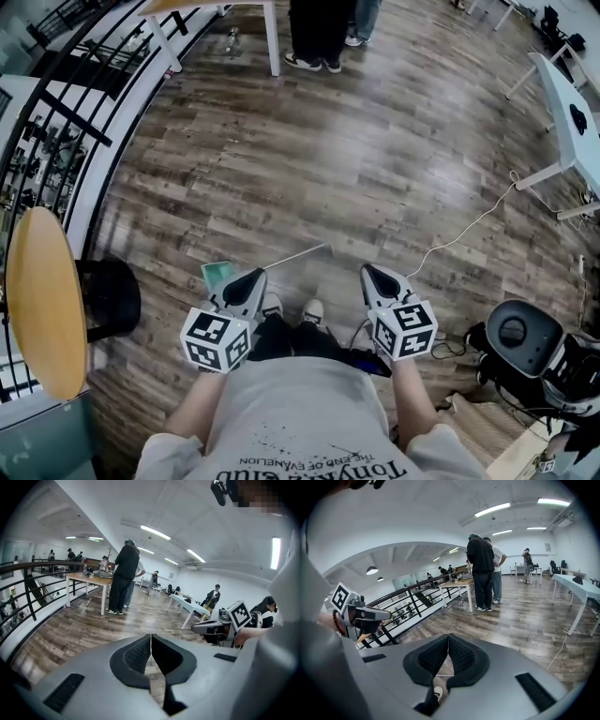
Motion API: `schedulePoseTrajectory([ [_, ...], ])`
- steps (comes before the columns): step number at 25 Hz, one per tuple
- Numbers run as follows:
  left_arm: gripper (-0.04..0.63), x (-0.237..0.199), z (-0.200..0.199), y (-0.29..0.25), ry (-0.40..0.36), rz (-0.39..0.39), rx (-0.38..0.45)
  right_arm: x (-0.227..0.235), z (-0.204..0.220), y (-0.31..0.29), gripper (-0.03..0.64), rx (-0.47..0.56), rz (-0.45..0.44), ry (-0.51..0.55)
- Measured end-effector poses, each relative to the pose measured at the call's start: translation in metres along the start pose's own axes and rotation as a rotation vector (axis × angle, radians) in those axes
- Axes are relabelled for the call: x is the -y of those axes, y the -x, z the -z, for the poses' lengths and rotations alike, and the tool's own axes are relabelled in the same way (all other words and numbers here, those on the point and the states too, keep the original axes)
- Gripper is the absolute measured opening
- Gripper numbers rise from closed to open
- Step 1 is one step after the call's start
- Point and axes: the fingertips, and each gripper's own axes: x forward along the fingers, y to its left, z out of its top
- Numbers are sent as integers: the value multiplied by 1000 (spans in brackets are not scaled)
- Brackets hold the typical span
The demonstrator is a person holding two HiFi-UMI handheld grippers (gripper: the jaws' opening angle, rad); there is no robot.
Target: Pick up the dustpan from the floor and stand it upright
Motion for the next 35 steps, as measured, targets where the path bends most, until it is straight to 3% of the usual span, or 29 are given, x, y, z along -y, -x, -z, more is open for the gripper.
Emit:
schedulePoseTrajectory([
  [8, 26, -21, -2, -18, -19, 33, -41, 8, 13, -20, 26, -49, 29, -17],
  [18, 26, -60, 16, -71, 4, 29, -105, 40, 34, -87, 26, -109, 18, -19],
  [22, 26, -76, 39, -96, -4, 30, -122, 67, 73, -117, 26, -155, 35, -31],
  [35, 26, -133, 166, -203, 40, 63, -179, 112, 227, -250, 26, -298, 18, 13],
])
